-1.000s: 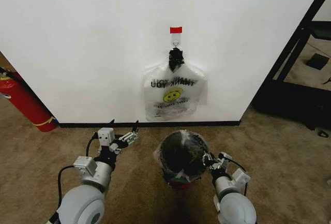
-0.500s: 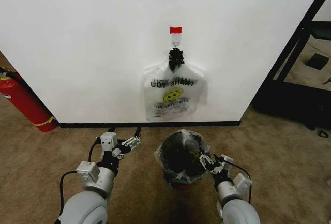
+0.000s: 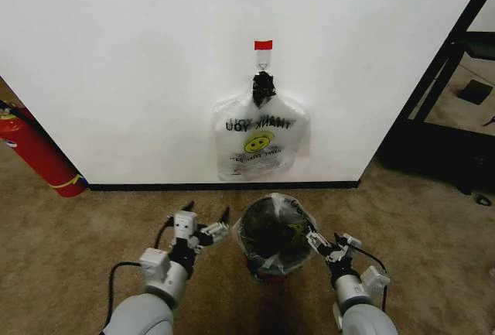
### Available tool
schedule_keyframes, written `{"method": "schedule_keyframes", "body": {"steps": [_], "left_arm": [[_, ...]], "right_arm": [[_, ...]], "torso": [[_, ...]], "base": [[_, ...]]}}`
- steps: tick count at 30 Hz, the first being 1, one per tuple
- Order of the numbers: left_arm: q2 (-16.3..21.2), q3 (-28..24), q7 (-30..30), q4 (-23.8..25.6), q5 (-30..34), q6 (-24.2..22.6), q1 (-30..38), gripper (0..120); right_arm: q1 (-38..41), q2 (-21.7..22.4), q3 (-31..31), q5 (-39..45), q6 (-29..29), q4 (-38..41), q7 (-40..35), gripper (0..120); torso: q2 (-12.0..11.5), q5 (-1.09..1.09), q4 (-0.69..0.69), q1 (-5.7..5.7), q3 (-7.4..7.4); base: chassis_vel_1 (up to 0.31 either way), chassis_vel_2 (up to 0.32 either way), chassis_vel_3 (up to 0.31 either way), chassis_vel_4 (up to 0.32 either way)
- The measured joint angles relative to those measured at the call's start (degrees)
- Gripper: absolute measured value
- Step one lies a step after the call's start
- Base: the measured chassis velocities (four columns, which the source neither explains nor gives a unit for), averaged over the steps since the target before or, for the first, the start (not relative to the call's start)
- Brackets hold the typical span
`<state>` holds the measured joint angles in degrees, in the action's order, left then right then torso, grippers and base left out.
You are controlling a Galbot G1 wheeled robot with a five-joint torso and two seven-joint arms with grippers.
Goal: Pick up the garbage bag from the wall and place it over the trash bin.
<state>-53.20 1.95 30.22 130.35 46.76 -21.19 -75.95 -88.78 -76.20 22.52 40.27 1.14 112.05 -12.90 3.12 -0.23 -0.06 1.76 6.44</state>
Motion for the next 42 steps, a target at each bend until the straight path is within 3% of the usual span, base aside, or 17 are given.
{"method": "schedule_keyframes", "body": {"steps": [1,3,4,10,15,20,22,25,28,35,42], "left_arm": [[0.3,-1.6,1.5,-1.2,4.8,-2.3,3.1,100],[0.7,-3.7,2.5,-4.3,7.9,-4.0,7.1,100],[0.8,-5.0,2.7,-6.4,8.3,-4.5,9.4,100],[0.1,-8.5,4.1,-14.7,10.6,-5.8,17.9,99],[-1.0,-9.9,4.6,-17.1,13.4,-6.4,20.3,94],[-1.6,-12.7,3.7,-17.7,13.7,-7.1,22.2,74],[-1.6,-12.7,3.7,-17.7,13.7,-7.1,22.2,74],[-1.7,-15.1,2.9,-17.9,12.5,-7.2,22.6,57],[-1.9,-16.1,2.6,-18.8,11.7,-6.9,22.8,50],[-2.7,-18.1,1.6,-19.8,11.1,-6.9,23.7,21],[-3.5,-19.6,4.8,-20.2,12.0,-8.1,24.7,8]], "right_arm": [[0.2,0.0,-0.1,-0.4,-0.1,-0.2,0.1,100],[0.9,0.0,-0.7,-0.8,-0.1,-1.0,0.3,100],[1.3,-0.1,-1.0,-0.9,-0.1,-1.6,0.5,100],[2.3,-0.7,-1.6,-1.5,-0.1,-4.1,1.1,100],[2.7,-1.1,-1.9,-1.6,-0.1,-5.4,1.3,100],[3.0,-1.3,-2.1,-1.7,0.2,-6.1,1.2,100],[3.0,-1.3,-2.1,-1.7,0.2,-6.1,1.2,100],[3.0,-1.4,-2.1,-1.8,0.2,-6.2,1.1,100],[3.0,-1.4,-2.1,-1.8,0.2,-6.2,1.0,100],[2.5,-1.5,-2.1,-2.2,0.2,-5.8,1.3,100],[2.4,-1.5,-2.4,-2.5,-0.3,-5.8,1.8,100]], "torso": [[0.0,0.0,-0.01,0.0,0.0],[0.0,-0.01,-0.03,0.01,0.0],[0.0,0.01,0.02,0.0,0.0],[0.0,0.0,-0.01,0.01,0.0],[0.0,0.0,0.01,0.01,0.01],[0.0,0.0,0.0,0.01,0.0],[0.0,0.0,0.0,0.01,0.0],[0.0,0.0,0.0,0.0,0.0],[0.0,0.0,0.0,0.01,0.0],[0.0,0.0,0.01,0.0,0.0],[0.0,-0.02,-0.02,0.0,-0.01]], "base": [[0.0,0.0,0.0,0.0],[0.0,0.0,0.0,0.0],[0.0,0.0,0.0,0.0],[0.0,0.0,0.0,0.0],[0.0,0.0,0.0,0.0],[0.0,0.0,0.0,0.0],[0.0,0.0,0.0,0.0],[0.0,0.0,0.0,0.0],[0.0,0.0,0.0,0.0],[0.0,0.0,0.0,0.0],[0.0,0.0,0.0,0.0]]}}
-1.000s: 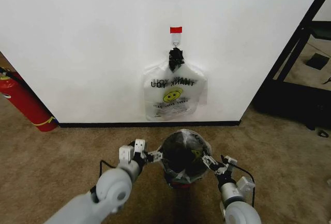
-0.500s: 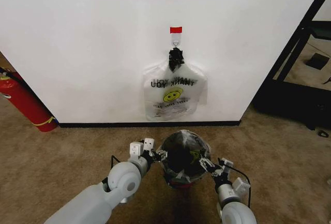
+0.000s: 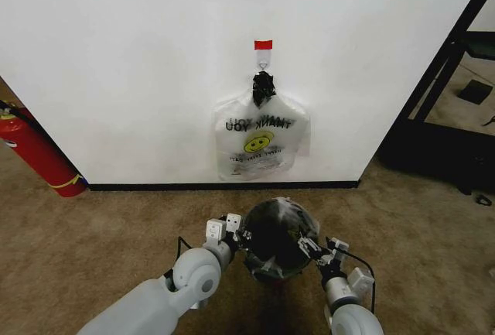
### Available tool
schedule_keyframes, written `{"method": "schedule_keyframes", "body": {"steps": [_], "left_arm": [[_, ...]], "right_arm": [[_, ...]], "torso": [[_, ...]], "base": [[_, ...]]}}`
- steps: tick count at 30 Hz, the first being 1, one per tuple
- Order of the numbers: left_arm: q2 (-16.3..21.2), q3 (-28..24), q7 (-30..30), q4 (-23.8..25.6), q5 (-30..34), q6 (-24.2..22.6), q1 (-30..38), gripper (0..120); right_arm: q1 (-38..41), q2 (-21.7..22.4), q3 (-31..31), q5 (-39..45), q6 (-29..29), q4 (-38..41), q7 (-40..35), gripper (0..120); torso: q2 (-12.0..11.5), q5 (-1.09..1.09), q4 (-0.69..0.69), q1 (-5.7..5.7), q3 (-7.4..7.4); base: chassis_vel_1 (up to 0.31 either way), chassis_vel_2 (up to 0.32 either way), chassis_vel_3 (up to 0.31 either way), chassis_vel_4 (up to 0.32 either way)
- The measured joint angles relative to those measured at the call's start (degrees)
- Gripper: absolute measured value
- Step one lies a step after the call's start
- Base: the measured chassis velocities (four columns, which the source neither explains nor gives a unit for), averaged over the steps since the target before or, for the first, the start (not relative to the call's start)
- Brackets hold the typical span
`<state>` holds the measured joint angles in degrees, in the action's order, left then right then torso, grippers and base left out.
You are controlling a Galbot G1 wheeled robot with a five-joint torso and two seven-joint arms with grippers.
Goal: Pick up the garbage bag from the wall and place it over the trash bin.
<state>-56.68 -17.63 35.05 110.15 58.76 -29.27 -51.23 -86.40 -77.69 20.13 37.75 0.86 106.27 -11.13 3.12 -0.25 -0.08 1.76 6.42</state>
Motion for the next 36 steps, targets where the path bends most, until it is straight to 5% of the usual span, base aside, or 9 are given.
{"method": "schedule_keyframes", "body": {"steps": [10,27,36], "left_arm": [[1.5,2.8,3.1,2.1,1.6,-2.2,1.1,5],[-1.6,7.9,7.5,-3.2,7.9,-1.8,1.3,5],[1.7,10.7,2.8,3.1,3.9,-2.1,-1.3,35]], "right_arm": [[-1.7,0.2,-1.0,-1.7,-0.3,3.1,1.7,100],[-5.4,2.0,-0.9,-2.3,-2.6,8.1,3.1,100],[-7.0,2.3,2.0,-2.1,-4.5,9.5,2.9,100]], "torso": [[0.0,0.02,0.03,0.0,0.01],[0.0,0.01,0.02,0.0,0.01],[0.0,0.02,0.01,0.0,0.01]], "base": [[0.0,0.0,0.0,0.0],[0.0,0.0,0.0,0.0],[0.0,0.0,0.0,0.0]]}}
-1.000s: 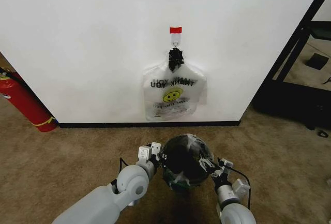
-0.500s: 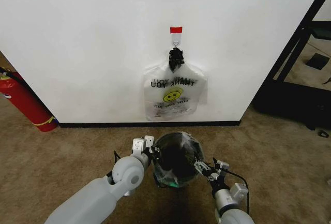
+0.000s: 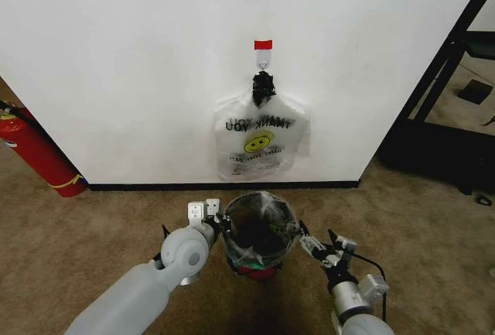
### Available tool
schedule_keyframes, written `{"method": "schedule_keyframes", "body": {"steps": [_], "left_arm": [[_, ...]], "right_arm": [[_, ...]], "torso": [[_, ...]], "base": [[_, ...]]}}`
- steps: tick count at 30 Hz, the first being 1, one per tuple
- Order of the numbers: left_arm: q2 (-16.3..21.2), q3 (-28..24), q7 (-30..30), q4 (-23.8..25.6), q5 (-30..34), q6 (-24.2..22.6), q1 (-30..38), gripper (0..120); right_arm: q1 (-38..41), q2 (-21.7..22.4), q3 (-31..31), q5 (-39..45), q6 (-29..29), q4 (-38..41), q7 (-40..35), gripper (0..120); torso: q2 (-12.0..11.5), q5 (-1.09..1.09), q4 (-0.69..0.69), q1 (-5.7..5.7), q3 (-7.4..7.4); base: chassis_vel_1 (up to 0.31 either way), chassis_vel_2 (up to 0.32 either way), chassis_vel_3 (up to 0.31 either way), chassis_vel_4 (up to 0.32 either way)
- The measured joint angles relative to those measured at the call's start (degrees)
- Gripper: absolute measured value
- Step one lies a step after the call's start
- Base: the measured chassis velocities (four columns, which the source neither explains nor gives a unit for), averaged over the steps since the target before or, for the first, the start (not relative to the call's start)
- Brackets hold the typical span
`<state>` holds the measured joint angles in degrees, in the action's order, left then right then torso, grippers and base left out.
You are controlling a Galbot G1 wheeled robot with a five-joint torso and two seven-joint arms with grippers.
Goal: Pick up the garbage bag from the wall and place it over the trash bin.
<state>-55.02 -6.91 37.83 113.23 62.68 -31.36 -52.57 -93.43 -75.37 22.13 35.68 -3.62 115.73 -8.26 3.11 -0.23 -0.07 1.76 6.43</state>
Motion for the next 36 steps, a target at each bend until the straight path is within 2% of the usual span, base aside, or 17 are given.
{"method": "schedule_keyframes", "body": {"steps": [3,4,8,11,12,13,15,16,17,18,19,20,22,24,25,29,36], "left_arm": [[1.2,0.8,-2.7,2.8,-2.6,2.5,-1.3,49],[1.2,0.8,-2.7,2.8,-2.6,2.5,-1.3,49],[2.3,2.3,-4.8,6.5,-6.1,7.2,-3.5,66],[2.2,7.0,-9.6,8.5,-12.5,15.8,-9.9,77],[2.2,7.0,-9.6,8.5,-12.5,15.8,-9.9,77],[2.2,8.5,-11.0,8.6,-14.9,18.4,-12.0,81],[1.3,14.1,-15.7,8.5,-24.3,27.6,-19.7,90],[0.8,16.3,-17.1,8.4,-26.9,30.5,-22.0,95],[0.8,16.3,-17.1,8.4,-26.9,30.5,-22.0,95],[-0.2,19.5,-18.8,8.3,-30.3,34.8,-25.3,98],[-0.6,20.5,-19.2,8.3,-31.2,36.1,-26.2,98],[-2.0,23.5,-20.4,8.1,-34.6,39.8,-29.2,100],[-5.0,26.9,-21.1,8.0,-39.5,43.7,-32.8,100],[-8.5,29.5,-21.5,8.4,-42.7,46.2,-35.7,100],[-8.5,29.5,-21.5,8.4,-42.7,46.2,-35.7,100],[-13.3,32.8,-21.8,10.8,-46.4,49.2,-40.9,100],[-15.1,34.1,-21.8,12.1,-48.2,50.6,-45.5,100]], "right_arm": [[-0.4,-0.3,-0.1,-1.7,-0.8,0.5,0.4,100],[-0.4,-0.3,-0.1,-1.7,-0.8,0.5,0.4,100],[-0.5,-0.9,-0.1,-4.5,-1.8,1.9,0.0,100],[-1.1,-1.5,1.3,-7.2,-3.8,3.1,-0.3,100],[-1.1,-1.5,1.3,-7.2,-3.8,3.1,-0.3,100],[-1.6,-1.7,1.9,-8.0,-4.6,3.6,-0.3,100],[-3.7,-2.6,3.9,-11.3,-7.4,5.0,-0.3,100],[-4.5,-3.1,4.5,-12.5,-8.2,5.7,-0.2,100],[-4.5,-3.1,4.5,-12.5,-8.2,5.7,-0.2,100],[-6.0,-3.9,5.4,-14.1,-9.4,6.8,-0.2,100],[-6.5,-4.2,5.6,-14.7,-9.8,7.2,-0.2,100],[-8.2,-5.1,6.2,-17.0,-11.6,8.4,-0.2,100],[-10.3,-6.2,6.7,-21.3,-14.8,9.5,-0.3,100],[-12.0,-7.3,6.9,-25.4,-17.9,10.4,-0.3,100],[-12.0,-7.3,6.9,-25.4,-17.9,10.4,-0.3,100],[-14.0,-9.3,7.0,-30.7,-20.8,12.6,-0.7,100],[-15.5,-11.6,6.1,-34.2,-22.1,13.8,-1.5,100]], "torso": [[0.0,-0.01,0.01,0.0,0.0],[0.0,-0.01,0.01,0.0,0.0],[0.0,0.0,0.0,0.0,0.0],[0.0,-0.01,0.0,0.0,0.0],[0.0,-0.01,0.0,0.0,0.0],[0.0,0.0,0.02,0.0,0.0],[0.0,-0.02,0.03,0.0,0.0],[0.0,-0.01,0.03,0.0,-0.01],[0.0,-0.01,0.03,0.0,-0.01],[0.0,-0.01,0.02,0.0,-0.01],[0.0,0.0,0.01,0.0,-0.01],[0.0,-0.02,0.0,0.0,-0.01],[0.0,0.0,0.01,0.0,-0.01],[0.0,-0.02,0.0,0.0,-0.01],[0.0,-0.02,0.0,0.0,-0.01],[0.0,-0.01,0.01,0.0,-0.01],[0.0,-0.01,0.01,0.0,-0.01]], "base": [[0.0,0.0,0.0,0.0],[0.0,0.0,0.0,0.0],[0.0,0.0,0.0,0.0],[0.0,0.0,0.0,0.0],[0.0,0.0,0.0,0.0],[0.0,0.0,0.0,0.0],[0.0,0.0,0.0,0.0],[0.0,0.0,0.0,0.0],[0.0,0.0,0.0,0.0],[0.0,0.0,0.0,0.0],[0.0,0.0,0.0,0.0],[0.0,0.0,0.0,0.0],[0.0,0.0,0.0,0.0],[0.0,0.0,0.0,0.0],[0.0,0.0,0.0,0.0],[0.0,0.0,0.0,0.0],[0.0,0.0,0.0,0.0]]}}
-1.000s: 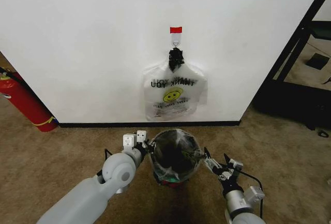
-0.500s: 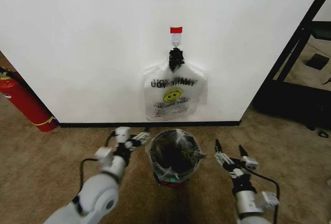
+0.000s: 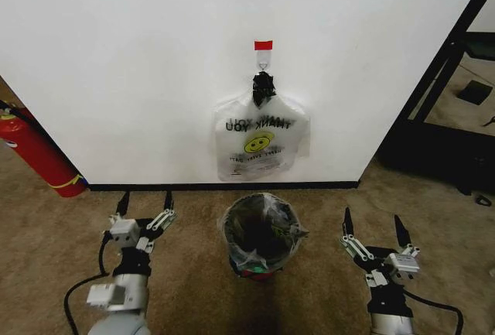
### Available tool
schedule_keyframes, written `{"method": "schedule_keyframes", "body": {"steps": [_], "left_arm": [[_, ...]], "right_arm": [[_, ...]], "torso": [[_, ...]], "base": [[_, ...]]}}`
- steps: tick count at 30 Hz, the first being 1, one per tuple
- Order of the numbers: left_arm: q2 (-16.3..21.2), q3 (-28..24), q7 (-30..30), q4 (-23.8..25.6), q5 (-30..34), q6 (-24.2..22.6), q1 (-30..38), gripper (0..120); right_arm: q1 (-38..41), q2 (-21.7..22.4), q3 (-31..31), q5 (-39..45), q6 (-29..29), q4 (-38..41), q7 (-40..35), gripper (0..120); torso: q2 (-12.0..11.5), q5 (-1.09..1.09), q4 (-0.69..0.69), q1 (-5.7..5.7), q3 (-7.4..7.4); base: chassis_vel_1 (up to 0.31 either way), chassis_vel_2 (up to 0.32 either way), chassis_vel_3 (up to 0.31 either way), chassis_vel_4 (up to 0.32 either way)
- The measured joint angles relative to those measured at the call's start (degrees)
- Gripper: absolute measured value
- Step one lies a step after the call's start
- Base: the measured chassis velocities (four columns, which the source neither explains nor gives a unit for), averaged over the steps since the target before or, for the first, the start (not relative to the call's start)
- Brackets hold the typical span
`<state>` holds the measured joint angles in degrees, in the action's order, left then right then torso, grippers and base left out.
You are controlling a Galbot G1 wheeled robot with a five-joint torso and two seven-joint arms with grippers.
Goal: Pick up the garbage bag from the wall and place it over the trash bin.
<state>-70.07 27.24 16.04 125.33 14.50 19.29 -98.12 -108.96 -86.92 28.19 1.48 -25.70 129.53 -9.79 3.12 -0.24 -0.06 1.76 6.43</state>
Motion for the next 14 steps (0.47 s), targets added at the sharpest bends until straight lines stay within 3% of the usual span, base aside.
{"method": "schedule_keyframes", "body": {"steps": [14], "left_arm": [[0.3,-1.7,0.3,-0.4,-1.2,0.6,-1.0,100]], "right_arm": [[-0.5,-3.0,-2.2,-5.2,-0.5,0.6,-0.5,100]], "torso": [[0.0,0.0,0.0,0.0,0.0]], "base": [[0.0,0.0,0.0,0.0]]}}
